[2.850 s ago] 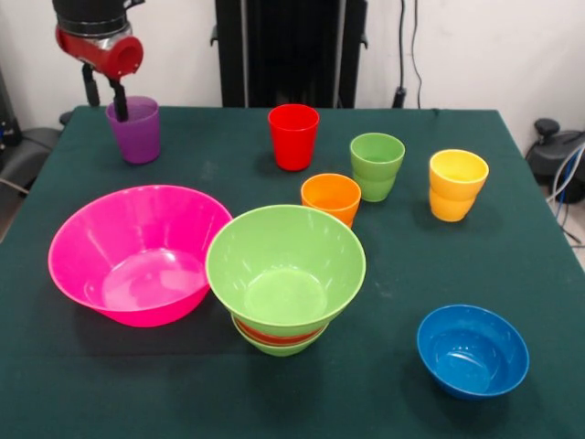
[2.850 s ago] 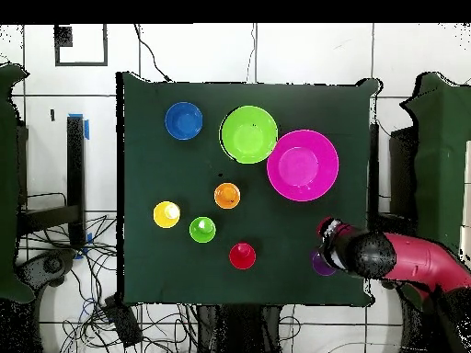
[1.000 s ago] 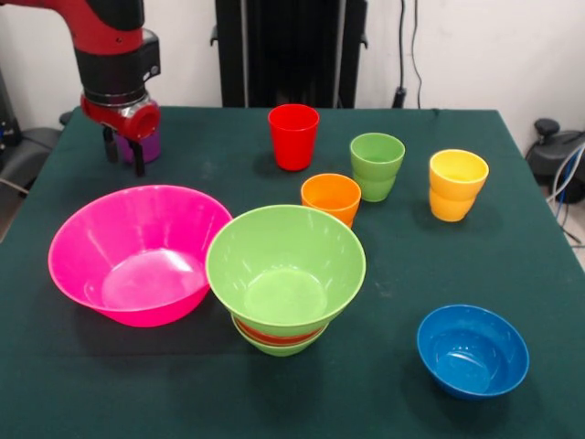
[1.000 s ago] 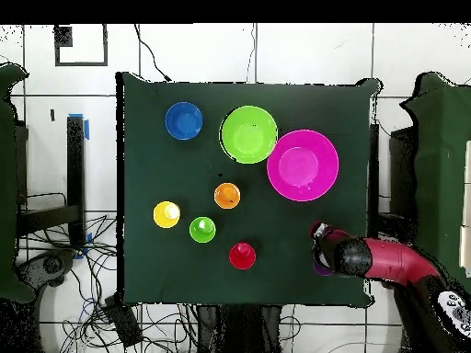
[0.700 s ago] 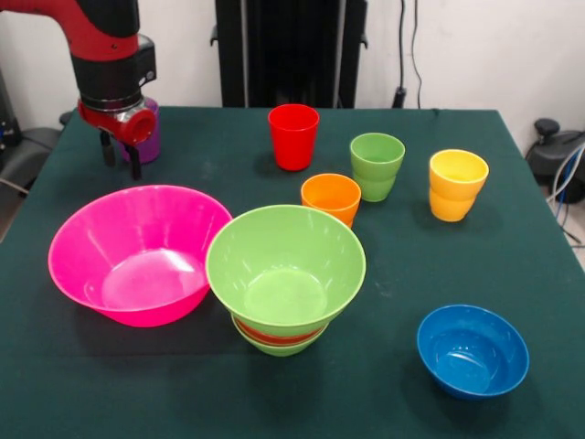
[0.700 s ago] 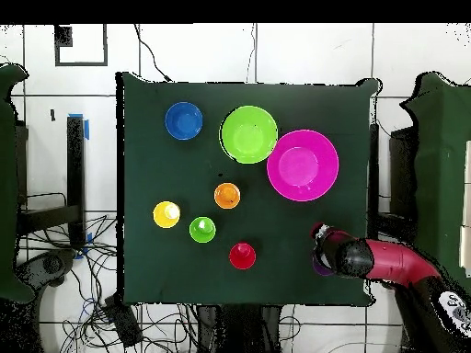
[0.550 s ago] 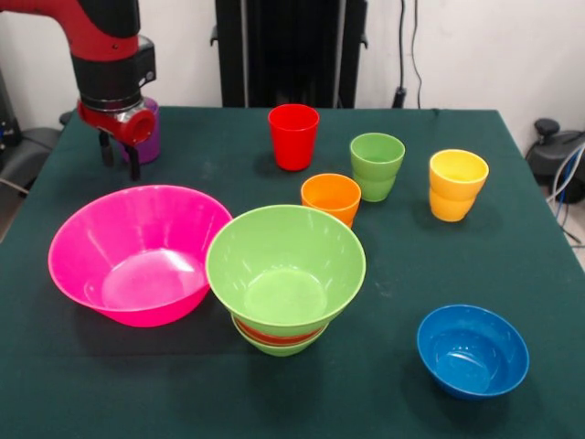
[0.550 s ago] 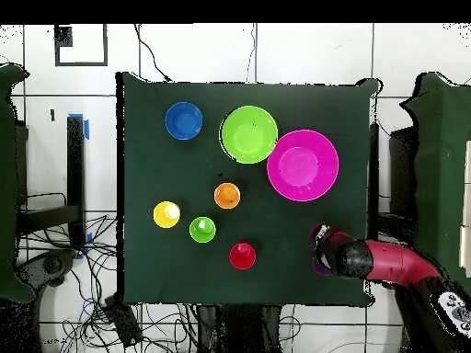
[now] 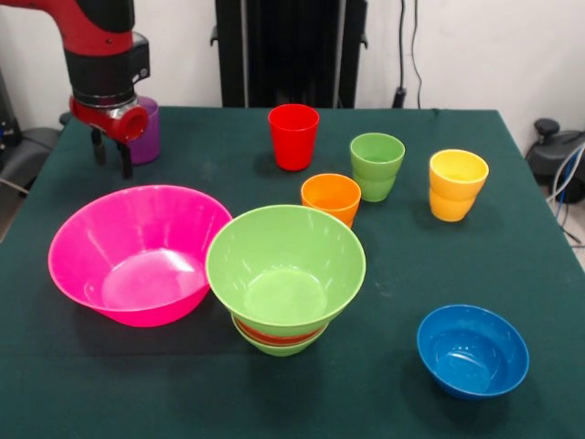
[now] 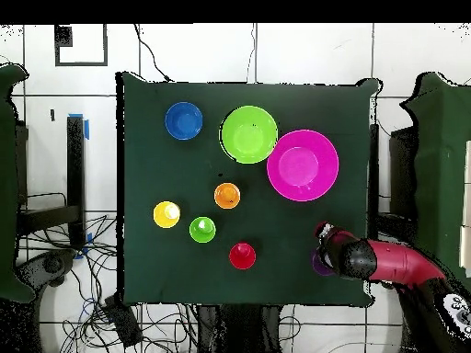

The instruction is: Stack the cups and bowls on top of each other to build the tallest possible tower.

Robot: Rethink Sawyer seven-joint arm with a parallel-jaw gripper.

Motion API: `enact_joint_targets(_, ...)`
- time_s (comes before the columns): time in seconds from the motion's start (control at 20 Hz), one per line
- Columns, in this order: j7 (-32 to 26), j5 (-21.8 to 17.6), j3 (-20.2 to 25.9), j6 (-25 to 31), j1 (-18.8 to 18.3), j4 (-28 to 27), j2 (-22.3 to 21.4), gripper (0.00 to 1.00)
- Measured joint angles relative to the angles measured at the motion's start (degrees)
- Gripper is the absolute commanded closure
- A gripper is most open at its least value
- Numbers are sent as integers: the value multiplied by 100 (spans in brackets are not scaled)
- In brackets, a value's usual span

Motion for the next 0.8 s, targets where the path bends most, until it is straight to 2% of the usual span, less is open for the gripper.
enact_joint_targets(0.1,0,1,32,0,-37,15,-46,0)
enact_joint_targets(0.35,0,31,282,0,-399,118,-363,0)
enact_joint_targets(0.8,0,37,603,-12,-843,133,-541,0)
